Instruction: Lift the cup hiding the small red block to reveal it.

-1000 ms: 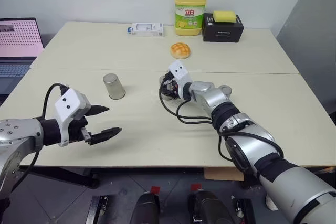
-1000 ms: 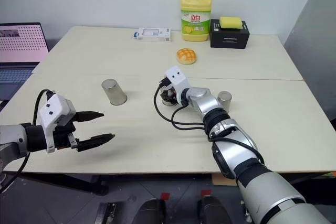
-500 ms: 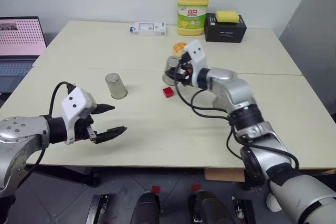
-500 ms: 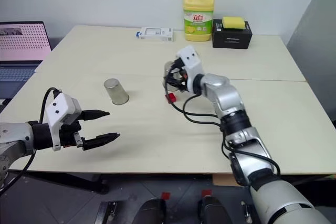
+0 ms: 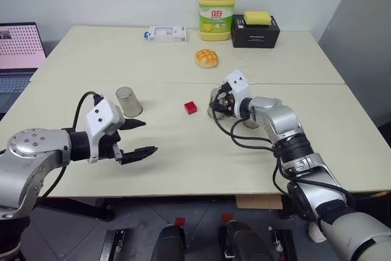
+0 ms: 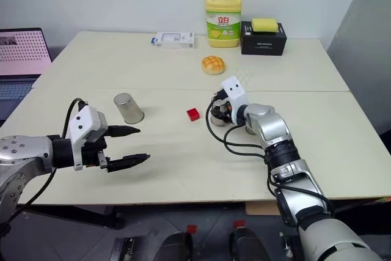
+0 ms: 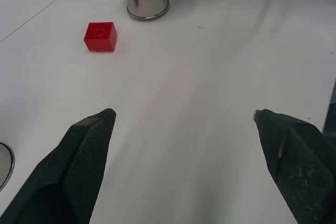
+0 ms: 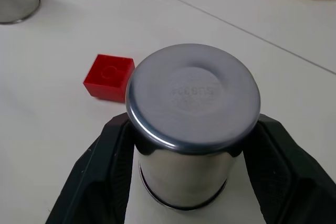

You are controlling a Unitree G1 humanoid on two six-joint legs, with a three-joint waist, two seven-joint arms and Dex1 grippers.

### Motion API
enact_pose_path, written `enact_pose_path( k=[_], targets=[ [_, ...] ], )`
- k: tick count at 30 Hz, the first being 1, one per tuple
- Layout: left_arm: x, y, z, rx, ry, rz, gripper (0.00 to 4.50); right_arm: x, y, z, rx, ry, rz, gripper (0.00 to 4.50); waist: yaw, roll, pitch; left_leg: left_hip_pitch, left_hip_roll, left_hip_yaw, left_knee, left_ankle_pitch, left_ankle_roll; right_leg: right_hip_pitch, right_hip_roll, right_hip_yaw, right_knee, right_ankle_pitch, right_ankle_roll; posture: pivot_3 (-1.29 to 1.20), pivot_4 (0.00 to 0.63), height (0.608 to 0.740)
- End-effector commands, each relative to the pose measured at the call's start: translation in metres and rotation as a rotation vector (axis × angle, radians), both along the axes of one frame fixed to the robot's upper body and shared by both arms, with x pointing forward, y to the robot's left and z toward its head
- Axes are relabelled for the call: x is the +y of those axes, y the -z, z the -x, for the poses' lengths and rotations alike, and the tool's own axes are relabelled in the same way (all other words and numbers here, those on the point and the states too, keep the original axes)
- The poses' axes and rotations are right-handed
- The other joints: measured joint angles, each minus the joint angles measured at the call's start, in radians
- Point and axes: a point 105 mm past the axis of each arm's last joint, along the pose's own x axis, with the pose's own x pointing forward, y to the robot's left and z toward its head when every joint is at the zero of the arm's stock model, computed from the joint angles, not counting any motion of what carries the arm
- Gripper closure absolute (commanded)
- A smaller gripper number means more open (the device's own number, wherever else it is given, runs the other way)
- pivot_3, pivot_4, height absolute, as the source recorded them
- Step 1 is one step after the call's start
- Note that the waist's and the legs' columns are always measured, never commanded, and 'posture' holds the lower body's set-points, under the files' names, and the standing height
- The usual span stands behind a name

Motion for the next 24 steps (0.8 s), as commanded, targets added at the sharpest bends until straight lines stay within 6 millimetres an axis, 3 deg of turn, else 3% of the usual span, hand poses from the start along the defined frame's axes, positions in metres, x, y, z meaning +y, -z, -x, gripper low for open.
enact_pose_path(
  k=[1,6,11,14,18,20,24],
  targets=[
    [-0.003,-0.005,0.0,-0.035,0.016,-0.003,0.0,0.007,-0.023,-0.003,-0.084,-0.018,-0.021,1.12,0.0,0.0,0.0,0.0,0.0,0.0,0.0,0.0,0.0,0.0,0.0,0.0,0.0,0.0,0.0,0.0,0.15,0.74],
    [-0.001,-0.004,0.0,-0.038,0.005,0.002,0.0,0.013,-0.048,0.002,-0.125,-0.045,-0.095,0.07,0.001,0.0,0.0,0.0,0.0,0.0,0.0,0.0,0.0,0.0,0.0,-0.001,0.0,0.0,0.0,0.0,0.15,0.74],
    [0.006,-0.005,0.0,-0.052,-0.04,-0.009,0.0,0.006,-0.108,0.019,-0.303,-0.082,-0.19,0.07,0.005,0.001,0.0,0.0,0.001,-0.001,0.0,0.0,0.0,0.0,0.0,-0.001,0.0,0.0,0.0,0.0,0.15,0.74],
    [0.015,-0.007,0.0,-0.078,-0.092,-0.026,0.0,-0.005,-0.125,0.051,-0.348,-0.22,-0.22,0.07,0.008,0.001,0.0,-0.001,0.001,-0.001,0.0,0.0,0.0,0.0,0.0,-0.001,0.0,0.0,0.0,0.0,0.15,0.74],
    [0.029,-0.009,0.001,-0.099,-0.144,-0.06,0.0,-0.019,-0.106,0.1,-0.347,-0.418,-0.157,0.07,0.017,-0.001,0.0,-0.001,0.001,-0.001,-0.001,0.0,0.0,0.001,-0.002,-0.003,-0.002,-0.001,0.001,0.0,0.15,0.74],
    [0.033,-0.008,0.002,-0.101,-0.157,-0.066,0.0,-0.024,-0.097,0.113,-0.326,-0.447,-0.138,0.07,0.016,0.0,0.0,0.0,0.001,-0.001,-0.002,0.0,0.0,0.002,-0.003,-0.003,-0.003,-0.001,0.001,0.0,0.15,0.74],
    [0.044,-0.01,0.005,-0.101,-0.193,-0.059,0.0,-0.046,-0.054,0.149,-0.176,-0.512,-0.037,0.07,0.013,0.001,0.001,0.0,0.001,-0.001,-0.001,0.0,0.0,0.002,-0.003,-0.001,-0.002,-0.001,0.001,0.0,0.15,0.74]
  ],
)
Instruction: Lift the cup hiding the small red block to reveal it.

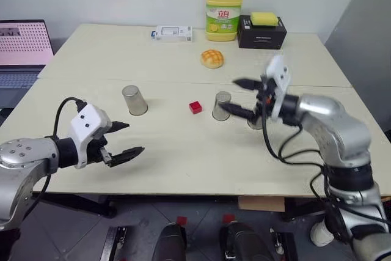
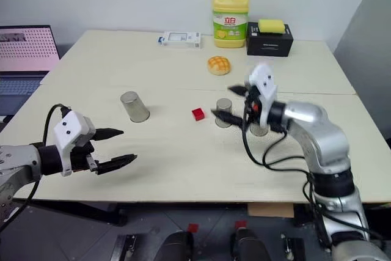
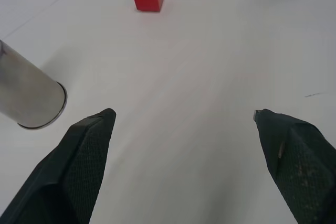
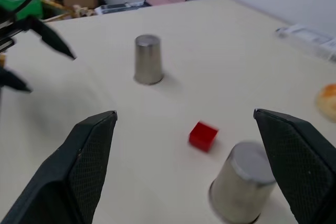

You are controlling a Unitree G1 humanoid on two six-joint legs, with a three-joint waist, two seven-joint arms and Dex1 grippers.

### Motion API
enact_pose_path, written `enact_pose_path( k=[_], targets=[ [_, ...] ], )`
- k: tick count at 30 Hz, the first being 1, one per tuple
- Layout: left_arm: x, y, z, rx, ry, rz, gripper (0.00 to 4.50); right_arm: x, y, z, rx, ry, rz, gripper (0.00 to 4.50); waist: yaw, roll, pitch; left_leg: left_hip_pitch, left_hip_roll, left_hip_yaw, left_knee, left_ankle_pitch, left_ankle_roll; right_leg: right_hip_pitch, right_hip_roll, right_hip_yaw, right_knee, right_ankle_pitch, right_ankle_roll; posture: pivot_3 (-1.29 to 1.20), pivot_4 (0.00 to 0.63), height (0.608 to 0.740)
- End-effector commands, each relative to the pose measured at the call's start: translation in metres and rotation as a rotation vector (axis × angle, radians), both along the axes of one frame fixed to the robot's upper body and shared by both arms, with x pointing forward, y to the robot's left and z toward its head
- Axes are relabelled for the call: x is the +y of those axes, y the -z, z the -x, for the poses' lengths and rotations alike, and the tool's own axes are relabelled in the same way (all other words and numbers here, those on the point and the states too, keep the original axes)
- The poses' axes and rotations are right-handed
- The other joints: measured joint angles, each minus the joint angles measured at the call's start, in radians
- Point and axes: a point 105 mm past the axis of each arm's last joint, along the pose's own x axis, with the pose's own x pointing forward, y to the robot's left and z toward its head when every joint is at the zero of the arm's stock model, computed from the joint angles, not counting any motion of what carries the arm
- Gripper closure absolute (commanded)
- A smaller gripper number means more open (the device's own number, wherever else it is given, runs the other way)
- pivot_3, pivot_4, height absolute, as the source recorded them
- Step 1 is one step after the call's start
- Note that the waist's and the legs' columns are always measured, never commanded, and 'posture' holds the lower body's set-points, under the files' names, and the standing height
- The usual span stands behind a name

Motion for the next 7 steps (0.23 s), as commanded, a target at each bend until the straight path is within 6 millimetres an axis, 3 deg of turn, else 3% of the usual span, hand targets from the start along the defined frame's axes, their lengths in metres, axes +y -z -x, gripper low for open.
enact_pose_path(
  k=[1,7],
  targets=[
    [0.0119,-0.0134,0.0021,-0.048,-0.031,-0.013,0.0,-0.0091,0.0125,0.0311,0.039,-0.07,0.079,0.07,0.0,0.0,0.0,0.001,0.0,0.0,0.0,0.0,0.0,0.001,0.0,0.0,0.0,0.0,0.0,0.0,0.15,0.74],
    [0.0093,-0.0171,0.0064,-0.021,0.004,0.02,0.0,-0.0169,0.0175,0.0356,0.053,-0.023,0.071,0.07,-0.007,0.0,0.0,0.005,0.0,0.001,0.0,0.0,0.0,0.001,0.0,0.0,0.002,0.0,0.0,0.0,0.15,0.74]
  ],
)
